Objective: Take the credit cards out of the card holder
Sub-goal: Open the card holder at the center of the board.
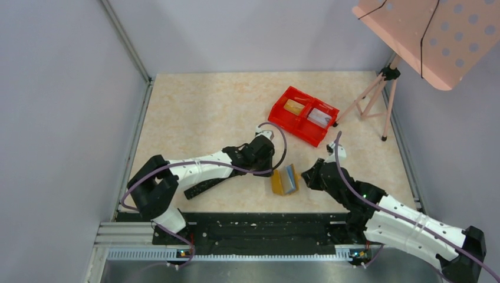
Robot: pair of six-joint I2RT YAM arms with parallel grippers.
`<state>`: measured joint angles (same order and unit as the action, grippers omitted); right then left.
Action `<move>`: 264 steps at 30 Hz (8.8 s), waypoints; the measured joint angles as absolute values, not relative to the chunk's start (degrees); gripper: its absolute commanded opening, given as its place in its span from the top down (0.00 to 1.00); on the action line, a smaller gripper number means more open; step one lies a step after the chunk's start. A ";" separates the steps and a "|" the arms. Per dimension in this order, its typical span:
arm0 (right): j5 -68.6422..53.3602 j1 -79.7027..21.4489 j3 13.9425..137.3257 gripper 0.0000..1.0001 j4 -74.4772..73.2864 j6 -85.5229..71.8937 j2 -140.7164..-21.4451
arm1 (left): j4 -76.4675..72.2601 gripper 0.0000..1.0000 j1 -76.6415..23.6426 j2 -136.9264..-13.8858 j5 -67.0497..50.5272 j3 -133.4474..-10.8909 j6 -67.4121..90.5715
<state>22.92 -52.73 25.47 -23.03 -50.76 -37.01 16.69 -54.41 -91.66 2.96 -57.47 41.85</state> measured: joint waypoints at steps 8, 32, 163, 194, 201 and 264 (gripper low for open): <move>23.94 -48.77 22.98 0.73 -27.57 -52.56 -35.40 | 15.53 0.97 -54.35 -91.22 1.48 -55.64 41.60; 13.10 -48.07 26.68 0.52 -22.06 -48.56 -39.40 | 11.33 0.67 -54.30 -91.26 -2.83 -53.54 42.57; -16.64 -40.71 11.60 0.49 9.45 -48.97 -54.28 | 6.66 0.85 -54.19 -93.30 -9.43 -45.89 46.54; -2.04 -40.71 15.00 0.43 -7.66 -45.95 -48.01 | 6.68 0.85 -54.19 -93.27 -9.41 -45.89 46.54; -2.00 -40.71 15.00 0.42 -7.46 -46.00 -48.05 | 6.68 0.85 -54.19 -93.30 -9.41 -45.89 46.54; -1.21 -40.71 17.28 0.43 -10.39 -42.22 -50.04 | 7.29 0.85 -54.19 -94.04 -9.39 -46.98 46.59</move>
<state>-1.21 -40.71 17.28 -10.39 -42.22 -50.04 7.29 -54.19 -94.04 -9.39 -46.98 46.59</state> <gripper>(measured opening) 0.575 0.146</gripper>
